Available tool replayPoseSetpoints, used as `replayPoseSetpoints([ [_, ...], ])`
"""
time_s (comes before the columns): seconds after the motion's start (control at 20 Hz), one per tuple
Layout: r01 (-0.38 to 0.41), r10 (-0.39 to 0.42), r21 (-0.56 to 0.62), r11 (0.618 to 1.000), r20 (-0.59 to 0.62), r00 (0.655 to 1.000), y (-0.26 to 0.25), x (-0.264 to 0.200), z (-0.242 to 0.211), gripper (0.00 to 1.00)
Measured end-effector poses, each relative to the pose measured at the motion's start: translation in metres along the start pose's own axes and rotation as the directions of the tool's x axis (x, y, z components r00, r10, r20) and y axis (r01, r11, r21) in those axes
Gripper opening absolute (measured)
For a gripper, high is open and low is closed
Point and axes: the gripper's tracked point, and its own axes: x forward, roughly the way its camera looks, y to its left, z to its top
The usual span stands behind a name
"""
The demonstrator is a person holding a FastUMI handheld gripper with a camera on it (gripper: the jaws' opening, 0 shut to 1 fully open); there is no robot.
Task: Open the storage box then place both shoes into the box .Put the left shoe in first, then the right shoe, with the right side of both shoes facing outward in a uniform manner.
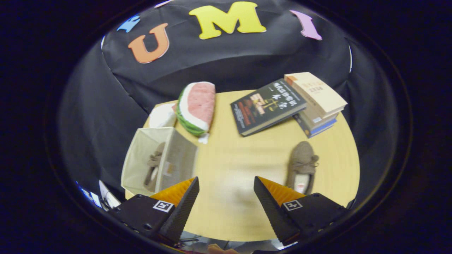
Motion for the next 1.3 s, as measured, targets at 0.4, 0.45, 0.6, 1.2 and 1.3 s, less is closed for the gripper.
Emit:
replayPoseSetpoints([
  [0.4,0.148,-0.145,0.027,0.989,-0.104,0.984,-0.165,0.041,-0.019,0.96],
  [0.45,0.153,-0.150,0.017,0.988,-0.118,0.982,-0.175,0.043,-0.027,0.95],
  [0.6,0.171,-0.167,0.012,0.985,-0.172,0.971,-0.203,0.053,-0.053,0.95],
  [1.2,0.174,-0.132,0.178,0.968,-0.225,0.965,-0.215,0.066,-0.069,0.74],
  [1.3,0.162,-0.121,0.166,0.973,-0.233,0.965,-0.206,0.069,-0.070,0.74],
])
